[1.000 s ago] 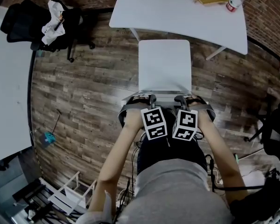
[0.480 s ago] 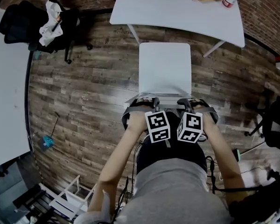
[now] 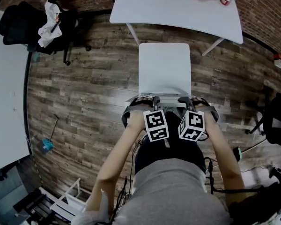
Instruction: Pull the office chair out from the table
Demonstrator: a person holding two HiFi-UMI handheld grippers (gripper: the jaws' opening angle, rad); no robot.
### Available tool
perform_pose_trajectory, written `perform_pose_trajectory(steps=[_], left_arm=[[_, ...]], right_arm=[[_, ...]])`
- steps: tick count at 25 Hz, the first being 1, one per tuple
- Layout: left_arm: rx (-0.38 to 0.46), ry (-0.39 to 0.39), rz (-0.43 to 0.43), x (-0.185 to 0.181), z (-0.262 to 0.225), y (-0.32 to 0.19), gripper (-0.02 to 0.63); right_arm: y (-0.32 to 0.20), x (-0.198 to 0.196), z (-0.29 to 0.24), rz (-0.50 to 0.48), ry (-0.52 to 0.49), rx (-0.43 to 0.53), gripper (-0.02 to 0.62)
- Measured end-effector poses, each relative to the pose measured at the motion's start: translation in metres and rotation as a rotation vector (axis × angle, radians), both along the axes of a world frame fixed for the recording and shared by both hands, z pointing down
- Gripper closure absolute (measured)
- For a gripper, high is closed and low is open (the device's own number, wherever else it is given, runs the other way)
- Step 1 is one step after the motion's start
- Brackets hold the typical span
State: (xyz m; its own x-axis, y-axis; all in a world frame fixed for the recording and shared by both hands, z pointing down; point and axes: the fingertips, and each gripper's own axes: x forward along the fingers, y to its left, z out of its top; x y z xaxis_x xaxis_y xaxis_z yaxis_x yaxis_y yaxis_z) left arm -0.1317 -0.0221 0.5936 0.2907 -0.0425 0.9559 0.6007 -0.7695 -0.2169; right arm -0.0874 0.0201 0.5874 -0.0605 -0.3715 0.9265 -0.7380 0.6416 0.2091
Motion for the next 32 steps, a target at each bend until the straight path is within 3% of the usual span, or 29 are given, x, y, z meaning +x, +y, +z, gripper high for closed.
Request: perform_pose_trajectory(steps=[5, 9, 13, 18, 23, 27, 32], left_arm=[[-0.105, 0.108, -0.081, 0.008, -0.014, 0.004, 0.479], [-0.146, 0.139, -0.11, 0.009, -0.032, 0.005, 0.449], [-0.2, 0.209, -0.143, 0.014, -0.055, 0.003, 0.444], [-0.362, 0.42, -0.288, 0.034, -0.112, -0.009, 0.448], [-0.498, 0.724, -0.466, 0.059, -0.181, -0.042, 0.553], [-0.541, 0.934, -0.57, 0.071, -0.223, -0.062, 0.591], [-0.51, 1.034, -0.683, 0.068, -0.238, -0.073, 0.591]], right_arm=[[-0.01, -0.003, -0.017, 0.076, -0.102, 0.084, 0.423], [-0.015, -0.008, -0.045, 0.131, -0.173, 0.183, 0.42], [-0.029, -0.005, -0.089, 0.298, -0.362, 0.334, 0.45], [-0.049, 0.025, -0.149, 0.51, -0.471, 0.549, 0.513], [-0.065, 0.055, -0.192, 0.705, -0.525, 0.787, 0.565], [-0.073, 0.063, -0.208, 0.794, -0.578, 0.869, 0.568], [-0.074, 0.062, -0.218, 0.88, -0.559, 0.93, 0.572]])
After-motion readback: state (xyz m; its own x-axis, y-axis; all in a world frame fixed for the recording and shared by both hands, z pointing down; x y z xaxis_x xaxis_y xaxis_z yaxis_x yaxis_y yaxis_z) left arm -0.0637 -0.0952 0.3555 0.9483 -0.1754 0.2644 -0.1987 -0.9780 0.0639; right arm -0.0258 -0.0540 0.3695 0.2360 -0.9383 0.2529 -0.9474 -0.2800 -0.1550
